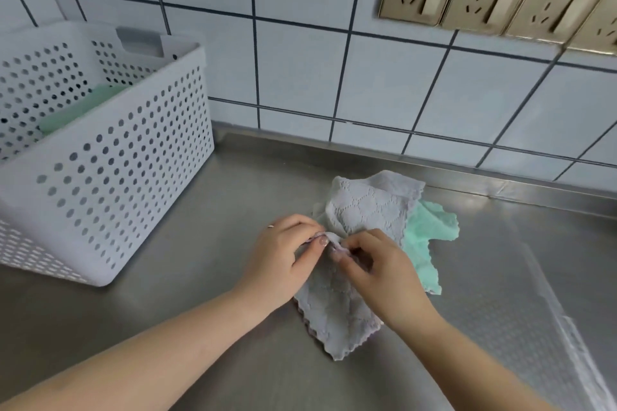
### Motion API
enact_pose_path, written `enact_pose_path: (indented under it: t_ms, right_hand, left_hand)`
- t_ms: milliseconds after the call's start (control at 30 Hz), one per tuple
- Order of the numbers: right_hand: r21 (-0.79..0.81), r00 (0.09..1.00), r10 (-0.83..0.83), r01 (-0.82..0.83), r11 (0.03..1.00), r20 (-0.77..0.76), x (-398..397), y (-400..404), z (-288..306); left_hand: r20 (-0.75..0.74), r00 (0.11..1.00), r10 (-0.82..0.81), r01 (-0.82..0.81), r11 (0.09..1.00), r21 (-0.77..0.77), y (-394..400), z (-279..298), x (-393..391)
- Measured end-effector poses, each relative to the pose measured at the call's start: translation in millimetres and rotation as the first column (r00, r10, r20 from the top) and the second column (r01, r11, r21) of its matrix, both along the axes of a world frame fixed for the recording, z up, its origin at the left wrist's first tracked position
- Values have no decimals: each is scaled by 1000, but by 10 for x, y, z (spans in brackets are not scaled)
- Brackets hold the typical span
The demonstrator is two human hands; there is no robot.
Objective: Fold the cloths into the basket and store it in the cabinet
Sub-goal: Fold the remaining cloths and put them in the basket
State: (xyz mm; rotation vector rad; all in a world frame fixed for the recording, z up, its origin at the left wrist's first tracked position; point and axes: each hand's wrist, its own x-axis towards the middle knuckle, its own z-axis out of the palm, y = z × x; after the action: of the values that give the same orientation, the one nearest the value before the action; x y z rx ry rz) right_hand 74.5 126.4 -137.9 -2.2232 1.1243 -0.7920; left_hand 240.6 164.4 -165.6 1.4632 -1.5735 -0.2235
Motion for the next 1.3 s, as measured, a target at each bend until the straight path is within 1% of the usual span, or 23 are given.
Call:
enact_pose_path:
  t_ms: [67, 100, 133, 200, 300, 367, 433, 533, 600, 633, 667, 733, 767, 867, 900, 933, 1000, 1033, 1067, 1100, 1167, 1200, 1300]
  right_hand:
    - [21, 999, 33, -33, 999, 10, -29, -16, 17]
    - [4, 999, 48, -47, 999, -6, -36, -16, 22]
    - [-14, 998, 54, -54, 998, -26, -42, 3, 15]
    - [-30, 999, 47, -48, 998, -27, -39, -7, 11]
    - [-68, 1000, -15, 14, 998, -7, -70, 11, 108]
    - [-140, 999, -32, 28, 990, -27, -104, 128, 271]
    - [-285, 992, -46, 9, 958, -121, -143, 332, 518]
    - [-492, 967, -108, -19, 870, -229, -205, 643, 952]
    - [-560, 927, -154, -69, 826, -342, -199, 607, 1096]
    - [-635, 894, -201, -112, 765, -400, -321, 833, 1318]
    - [-650, 859, -227, -150, 745, -458, -315, 828, 1358]
    - [-690, 836, -295, -131, 712, -463, -352, 972, 1572]
    - [-694, 849, -306, -95, 713, -430, -365, 1008, 1653]
    - [-718, 904, -333, 45, 695, -266, -381, 1189, 1966]
    - [-725, 928, -314, 75, 685, -202, -391, 1239, 2082]
    - [-723, 937, -310, 103, 683, -159, -398, 1290, 2181]
    - [-740, 935, -333, 140, 658, -119, -430, 1365, 2356]
    - [-754, 929, -351, 148, 640, -116, -464, 1386, 2423]
    - [-768, 925, -361, 146, 624, -118, -506, 1421, 2477]
    - [-783, 921, -368, 134, 608, -129, -555, 1434, 2507]
    - [-800, 900, -399, 106, 590, -175, -668, 1444, 2538]
    - [-796, 883, -420, 96, 597, -209, -715, 1436, 2531]
    - [-757, 842, -427, 34, 652, -330, -784, 1364, 2410]
  left_hand:
    - [-125, 992, -26, 34, 997, 63, 3, 22, -6]
    - [-173, 984, -36, 54, 993, 101, 14, 48, -15]
    - [-204, 977, -57, 82, 990, 119, 30, 55, -35]
    - [-212, 973, -96, 123, 985, 119, 32, 104, -35]
    - [-164, 982, -98, 110, 992, 68, 29, 172, -14]
    - [-123, 991, -52, 50, 999, -17, 102, 244, 13]
    - [-62, 998, -20, 15, 997, -79, 248, 380, 3]
    - [91, 996, 19, -7, 991, -133, 530, 682, -50]
    - [181, 982, 62, -42, 993, -115, 551, 807, -29]
    - [213, 973, 83, -51, 986, -156, 769, 1042, -77]
    - [241, 964, 108, -74, 986, -148, 780, 1092, -48]
    - [248, 954, 171, -134, 978, -158, 878, 1319, -119]
    - [226, 955, 190, -164, 978, -129, 920, 1395, -161]
    - [133, 968, 212, -201, 976, -88, 1096, 1571, -322]
    - [112, 973, 201, -193, 978, -83, 1138, 1608, -351]
    - [117, 974, 193, -187, 981, -61, 1163, 1618, -363]
    - [194, 965, 174, -178, 984, 4, 1212, 1648, -361]
    - [225, 961, 161, -174, 984, 40, 1252, 1657, -360]
    - [219, 964, 148, -166, 984, 67, 1299, 1653, -347]
    - [180, 975, 133, -147, 987, 68, 1351, 1644, -315]
    - [95, 987, 131, -133, 991, 11, 1477, 1638, -178]
    - [78, 986, 144, -142, 989, -29, 1547, 1639, -67]
    - [105, 976, 193, -182, 977, -113, 1720, 1698, 316]
